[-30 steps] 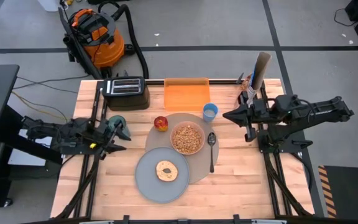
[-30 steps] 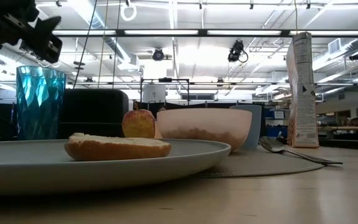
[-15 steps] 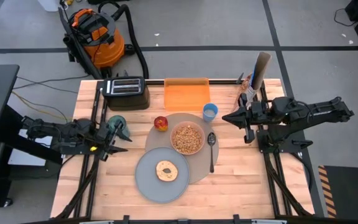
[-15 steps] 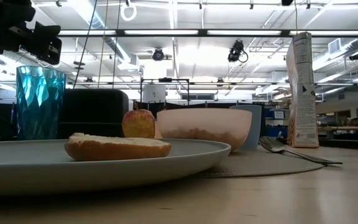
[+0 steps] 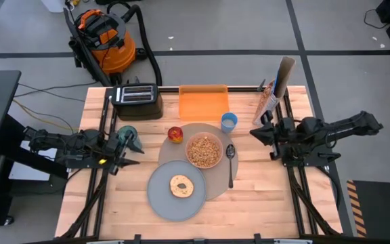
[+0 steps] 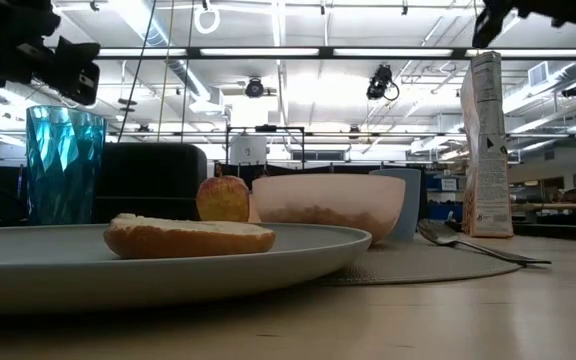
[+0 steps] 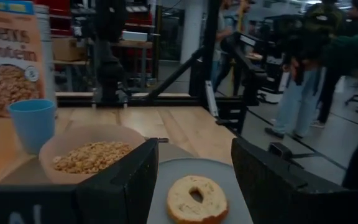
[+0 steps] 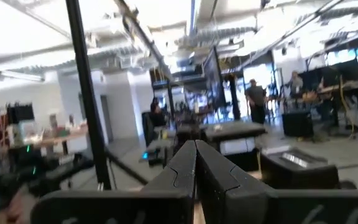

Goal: Arrange a breakfast setting
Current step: Return to Home Position

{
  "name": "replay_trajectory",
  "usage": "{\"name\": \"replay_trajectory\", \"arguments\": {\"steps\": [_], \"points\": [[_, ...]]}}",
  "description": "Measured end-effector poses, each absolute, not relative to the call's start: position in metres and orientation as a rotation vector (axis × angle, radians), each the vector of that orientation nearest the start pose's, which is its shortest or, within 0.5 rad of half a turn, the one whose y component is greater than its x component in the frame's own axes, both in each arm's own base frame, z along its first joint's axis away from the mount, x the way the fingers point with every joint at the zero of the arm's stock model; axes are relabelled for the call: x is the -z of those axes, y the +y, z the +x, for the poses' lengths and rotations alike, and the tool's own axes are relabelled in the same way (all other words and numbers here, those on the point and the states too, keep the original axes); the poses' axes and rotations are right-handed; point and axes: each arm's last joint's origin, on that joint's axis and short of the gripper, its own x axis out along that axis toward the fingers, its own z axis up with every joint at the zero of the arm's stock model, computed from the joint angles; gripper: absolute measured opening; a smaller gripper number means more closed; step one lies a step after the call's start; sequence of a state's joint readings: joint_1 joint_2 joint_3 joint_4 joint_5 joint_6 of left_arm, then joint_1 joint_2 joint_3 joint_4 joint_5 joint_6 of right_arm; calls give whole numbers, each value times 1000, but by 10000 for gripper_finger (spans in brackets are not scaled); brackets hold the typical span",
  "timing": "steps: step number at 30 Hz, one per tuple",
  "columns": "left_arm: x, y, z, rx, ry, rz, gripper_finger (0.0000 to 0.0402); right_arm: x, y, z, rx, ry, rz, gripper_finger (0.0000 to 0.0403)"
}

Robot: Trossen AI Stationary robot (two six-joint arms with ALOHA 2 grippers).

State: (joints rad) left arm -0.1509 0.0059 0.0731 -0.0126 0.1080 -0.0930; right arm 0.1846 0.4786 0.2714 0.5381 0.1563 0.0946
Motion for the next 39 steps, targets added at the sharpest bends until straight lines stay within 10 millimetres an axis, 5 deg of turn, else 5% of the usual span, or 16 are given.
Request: {"name": "replay_trajectory", "arguments": {"steps": [15, 27, 39], "points": [[-187, -14, 92, 148, -51, -39, 211, -212, 17, 106, -73, -397, 211, 18], [-202, -14, 90, 154, -208, -40, 211, -204, 17, 104, -71, -379, 253, 18], [-195, -14, 92, 153, -301, -32, 210, -204, 17, 104, -75, -374, 250, 18]]}}
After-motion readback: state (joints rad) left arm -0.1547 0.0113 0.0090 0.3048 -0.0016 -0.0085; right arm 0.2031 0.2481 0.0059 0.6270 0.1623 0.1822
